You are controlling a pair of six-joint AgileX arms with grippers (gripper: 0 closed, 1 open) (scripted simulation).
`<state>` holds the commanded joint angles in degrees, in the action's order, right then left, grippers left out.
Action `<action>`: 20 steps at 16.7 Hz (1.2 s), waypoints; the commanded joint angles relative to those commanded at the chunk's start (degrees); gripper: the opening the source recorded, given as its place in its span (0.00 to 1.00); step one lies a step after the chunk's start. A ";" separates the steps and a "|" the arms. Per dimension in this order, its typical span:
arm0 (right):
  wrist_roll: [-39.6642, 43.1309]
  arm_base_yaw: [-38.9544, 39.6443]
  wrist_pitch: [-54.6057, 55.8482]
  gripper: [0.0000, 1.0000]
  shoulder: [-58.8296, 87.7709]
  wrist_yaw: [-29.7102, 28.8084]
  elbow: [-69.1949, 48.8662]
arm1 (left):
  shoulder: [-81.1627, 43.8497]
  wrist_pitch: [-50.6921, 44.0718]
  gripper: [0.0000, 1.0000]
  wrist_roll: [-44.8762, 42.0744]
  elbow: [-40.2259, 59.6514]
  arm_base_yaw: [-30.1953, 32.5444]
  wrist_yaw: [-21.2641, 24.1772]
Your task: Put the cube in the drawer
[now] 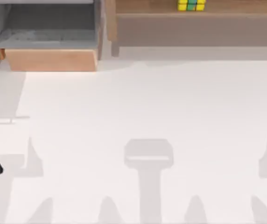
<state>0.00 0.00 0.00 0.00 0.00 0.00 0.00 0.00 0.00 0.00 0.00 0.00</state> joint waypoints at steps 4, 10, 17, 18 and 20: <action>0.00 0.00 0.00 1.00 0.00 0.00 0.00 | -1.72 0.62 1.00 0.01 1.56 0.74 -0.72; 0.00 0.00 0.00 1.00 0.00 0.00 0.00 | -21.22 6.88 1.00 0.01 17.36 8.53 -8.02; 0.00 0.00 0.00 1.00 0.00 0.00 0.00 | -64.21 19.05 1.00 -0.11 47.91 24.09 -22.12; 0.00 0.00 0.00 1.00 0.00 0.00 0.00 | -71.05 20.93 1.00 -0.15 52.62 26.45 -24.27; 0.00 0.00 0.00 1.00 0.00 0.00 0.00 | -84.64 24.65 1.00 -0.22 61.92 31.04 -28.51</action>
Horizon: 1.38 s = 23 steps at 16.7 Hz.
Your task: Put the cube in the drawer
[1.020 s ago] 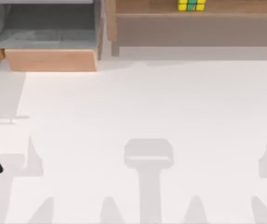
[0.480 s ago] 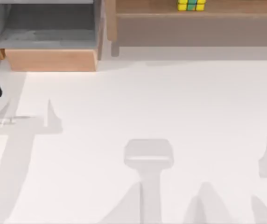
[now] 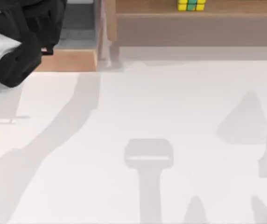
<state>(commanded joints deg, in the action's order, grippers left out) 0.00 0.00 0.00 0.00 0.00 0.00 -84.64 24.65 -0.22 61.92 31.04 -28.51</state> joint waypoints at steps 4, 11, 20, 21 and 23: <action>0.00 0.00 0.00 1.00 0.00 0.00 0.00 | -25.35 6.93 1.00 -0.18 17.26 8.17 -7.77; 0.00 0.00 0.00 1.00 0.00 0.00 0.00 | -54.21 15.12 1.00 -0.54 37.49 17.01 -16.71; 0.00 0.00 0.00 1.00 0.00 0.00 0.00 | -57.82 16.16 1.00 -0.59 40.06 17.94 -17.82; 0.00 0.00 0.00 1.00 0.00 0.00 0.00 | -58.18 16.29 1.00 -0.58 40.43 18.06 -17.88; 0.00 0.00 0.00 1.00 0.00 0.00 0.00 | -59.32 16.25 1.00 -0.58 41.75 18.05 -17.77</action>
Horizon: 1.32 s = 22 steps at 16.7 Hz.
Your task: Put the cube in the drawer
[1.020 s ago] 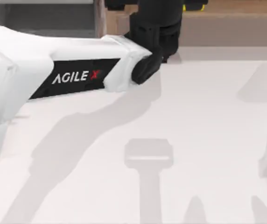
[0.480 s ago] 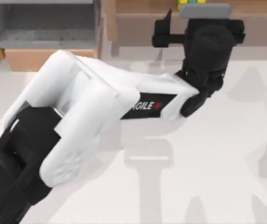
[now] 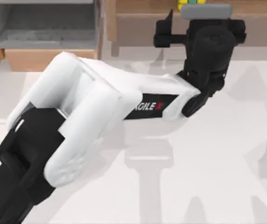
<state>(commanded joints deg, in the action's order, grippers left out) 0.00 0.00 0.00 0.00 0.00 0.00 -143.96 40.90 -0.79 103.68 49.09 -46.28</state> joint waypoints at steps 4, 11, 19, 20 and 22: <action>0.00 0.00 0.00 1.00 0.00 0.00 0.00 | -2.12 -0.99 1.00 0.02 3.05 -0.41 0.40; 0.00 0.00 0.00 1.00 0.00 0.00 0.00 | -4.37 -5.11 1.00 0.07 9.40 -2.29 2.31; 0.00 0.00 0.00 1.00 0.00 0.00 0.00 | -9.10 -10.32 1.00 0.22 19.20 -4.23 4.30; 0.00 0.00 0.00 1.00 0.00 0.00 0.00 | -9.10 -10.32 1.00 0.22 19.20 -4.23 4.30; 0.00 0.00 0.00 1.00 0.00 0.00 0.00 | -9.10 -10.32 0.92 0.22 19.20 -4.23 4.30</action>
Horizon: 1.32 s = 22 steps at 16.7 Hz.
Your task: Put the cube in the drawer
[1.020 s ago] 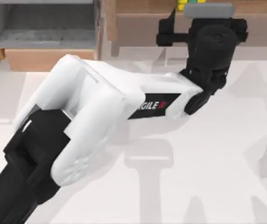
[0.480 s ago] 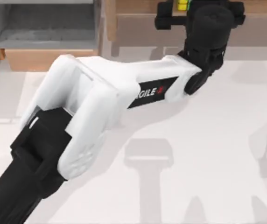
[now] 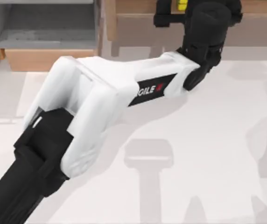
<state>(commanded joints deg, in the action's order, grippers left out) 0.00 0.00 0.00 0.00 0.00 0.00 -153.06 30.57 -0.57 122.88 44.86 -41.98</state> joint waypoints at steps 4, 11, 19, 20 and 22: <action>0.00 0.00 0.00 1.00 0.00 0.00 0.00 | 0.00 0.00 0.62 0.00 0.00 0.00 0.00; 0.00 0.00 0.00 1.00 0.00 0.00 0.00 | 0.00 0.00 0.10 0.00 0.00 0.00 0.00; 0.00 0.00 0.00 1.00 0.00 0.00 0.00 | 0.00 0.00 0.00 0.00 0.00 0.00 0.00; 0.00 0.00 0.00 1.00 0.00 0.00 0.00 | 0.00 0.00 0.00 0.00 0.00 0.00 0.00; 0.00 0.00 0.00 1.00 0.00 0.00 0.00 | 0.26 -0.02 0.00 0.00 0.12 0.28 -0.16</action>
<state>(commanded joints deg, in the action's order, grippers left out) 0.00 0.00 0.00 0.00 0.00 0.00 -152.80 30.55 -0.57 123.00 45.14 -42.14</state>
